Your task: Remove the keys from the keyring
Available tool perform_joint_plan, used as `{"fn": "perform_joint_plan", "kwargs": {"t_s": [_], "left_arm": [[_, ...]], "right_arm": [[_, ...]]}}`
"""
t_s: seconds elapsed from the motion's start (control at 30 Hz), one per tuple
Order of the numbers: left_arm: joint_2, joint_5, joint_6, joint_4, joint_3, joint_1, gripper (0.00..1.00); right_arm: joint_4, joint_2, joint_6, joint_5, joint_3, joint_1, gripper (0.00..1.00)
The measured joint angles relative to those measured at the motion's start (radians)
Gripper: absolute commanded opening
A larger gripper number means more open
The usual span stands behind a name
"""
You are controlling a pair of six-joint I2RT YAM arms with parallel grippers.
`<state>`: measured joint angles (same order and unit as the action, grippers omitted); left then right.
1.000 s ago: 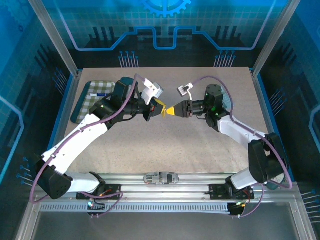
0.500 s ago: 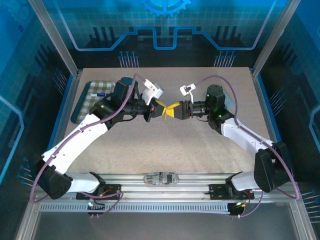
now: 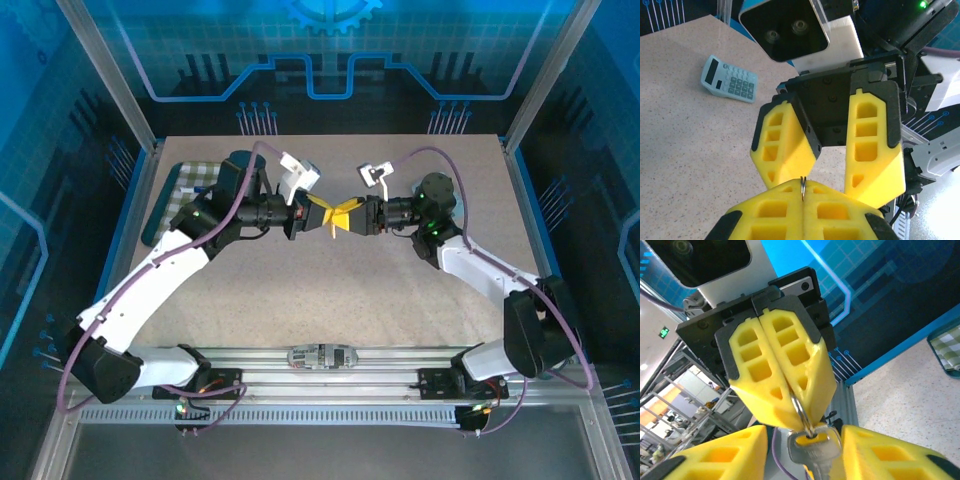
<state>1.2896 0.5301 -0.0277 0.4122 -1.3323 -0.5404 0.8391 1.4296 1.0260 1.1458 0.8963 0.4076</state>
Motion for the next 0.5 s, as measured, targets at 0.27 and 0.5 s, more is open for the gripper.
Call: {"fn": "perform_joint_plan", "kwargs": {"t_s": [0.27,0.5], "left_arm": [[-0.006,0.003,0.0,0.0,0.0,0.008,0.0],[-0.01,0.013,-0.002,-0.014,0.0,0.008,0.0]], "right_arm": [[0.182,0.055,0.163,0.021,-0.033,-0.004,0.33],[0.315,0.099,0.274,0.025,-0.033,-0.003,0.51]]}}
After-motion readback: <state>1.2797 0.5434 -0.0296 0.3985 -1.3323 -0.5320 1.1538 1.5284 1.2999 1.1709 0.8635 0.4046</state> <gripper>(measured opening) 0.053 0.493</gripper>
